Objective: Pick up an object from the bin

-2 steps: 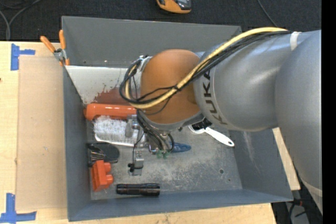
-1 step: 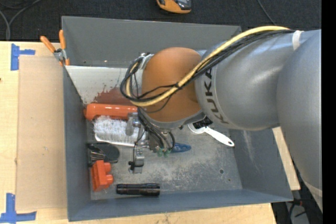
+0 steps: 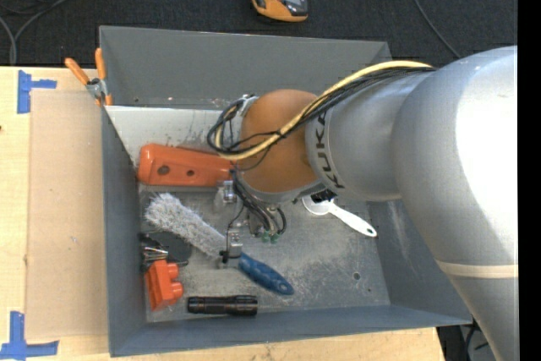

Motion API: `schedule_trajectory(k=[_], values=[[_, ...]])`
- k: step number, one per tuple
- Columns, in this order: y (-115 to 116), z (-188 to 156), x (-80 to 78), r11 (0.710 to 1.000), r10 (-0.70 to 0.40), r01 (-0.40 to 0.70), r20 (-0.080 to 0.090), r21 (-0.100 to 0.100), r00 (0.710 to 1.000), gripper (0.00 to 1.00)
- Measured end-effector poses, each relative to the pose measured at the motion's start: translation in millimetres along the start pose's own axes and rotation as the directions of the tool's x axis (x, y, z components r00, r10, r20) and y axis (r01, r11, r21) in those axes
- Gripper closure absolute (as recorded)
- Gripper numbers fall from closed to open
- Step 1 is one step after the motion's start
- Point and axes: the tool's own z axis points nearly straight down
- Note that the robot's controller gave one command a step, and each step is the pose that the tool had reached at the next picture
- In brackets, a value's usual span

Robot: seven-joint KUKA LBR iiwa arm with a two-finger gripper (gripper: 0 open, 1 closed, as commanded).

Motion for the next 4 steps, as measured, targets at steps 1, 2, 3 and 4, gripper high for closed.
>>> schedule_trajectory(k=[1,2,3,4], values=[[2.8,1.0,-8.6,0.999,0.051,-0.051,0.006,-0.007,0.999,0.00],[1.6,1.8,1.3,1.000,0.004,-0.004,-0.007,-0.002,1.000,0.00],[2.5,1.5,-7.3,0.999,0.044,-0.044,0.004,-0.007,0.999,0.00],[1.6,2.1,0.4,1.000,0.010,-0.010,-0.007,-0.003,1.000,1.00]])
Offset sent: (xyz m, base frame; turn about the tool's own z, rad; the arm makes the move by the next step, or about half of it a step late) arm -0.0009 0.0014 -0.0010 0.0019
